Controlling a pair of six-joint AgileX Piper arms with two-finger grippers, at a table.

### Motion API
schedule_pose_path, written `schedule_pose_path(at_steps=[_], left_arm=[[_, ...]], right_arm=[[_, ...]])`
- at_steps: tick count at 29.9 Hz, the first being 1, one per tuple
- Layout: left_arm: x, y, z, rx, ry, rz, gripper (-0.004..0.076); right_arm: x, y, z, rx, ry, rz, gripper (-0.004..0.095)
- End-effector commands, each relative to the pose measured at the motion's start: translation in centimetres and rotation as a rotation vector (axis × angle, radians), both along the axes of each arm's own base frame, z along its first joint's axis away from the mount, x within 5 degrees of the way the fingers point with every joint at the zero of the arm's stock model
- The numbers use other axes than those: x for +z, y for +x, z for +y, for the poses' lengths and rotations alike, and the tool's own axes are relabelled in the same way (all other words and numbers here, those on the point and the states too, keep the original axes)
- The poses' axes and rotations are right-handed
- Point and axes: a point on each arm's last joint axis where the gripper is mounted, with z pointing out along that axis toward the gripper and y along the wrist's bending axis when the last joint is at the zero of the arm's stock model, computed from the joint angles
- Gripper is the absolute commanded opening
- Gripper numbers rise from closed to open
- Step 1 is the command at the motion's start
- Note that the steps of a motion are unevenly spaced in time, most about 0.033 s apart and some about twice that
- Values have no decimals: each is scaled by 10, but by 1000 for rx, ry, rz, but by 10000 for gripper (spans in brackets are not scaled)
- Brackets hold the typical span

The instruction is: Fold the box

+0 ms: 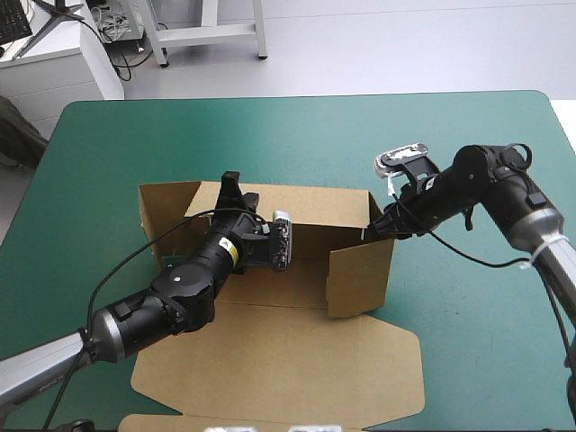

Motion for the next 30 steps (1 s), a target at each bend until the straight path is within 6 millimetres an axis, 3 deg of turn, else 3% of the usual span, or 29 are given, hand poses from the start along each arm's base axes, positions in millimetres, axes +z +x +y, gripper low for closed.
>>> schedule_pose_path(at_steps=[1,7,13,23,30], left_arm=[[13,-2,2,1,-41,-28,-10],[13,-2,2,1,-46,-27,-10],[13,-2,2,1,-46,-27,-10],[13,-2,1,-7,-49,-26,-10],[13,-3,-1,-24,-56,-25,-10]], right_arm=[[25,-23,-2,13,86,-111,326],[23,-53,-2,73,169,-152,326],[17,-72,-2,92,255,-190,328],[16,-74,5,77,322,-237,328],[19,-78,31,76,283,-346,322]])
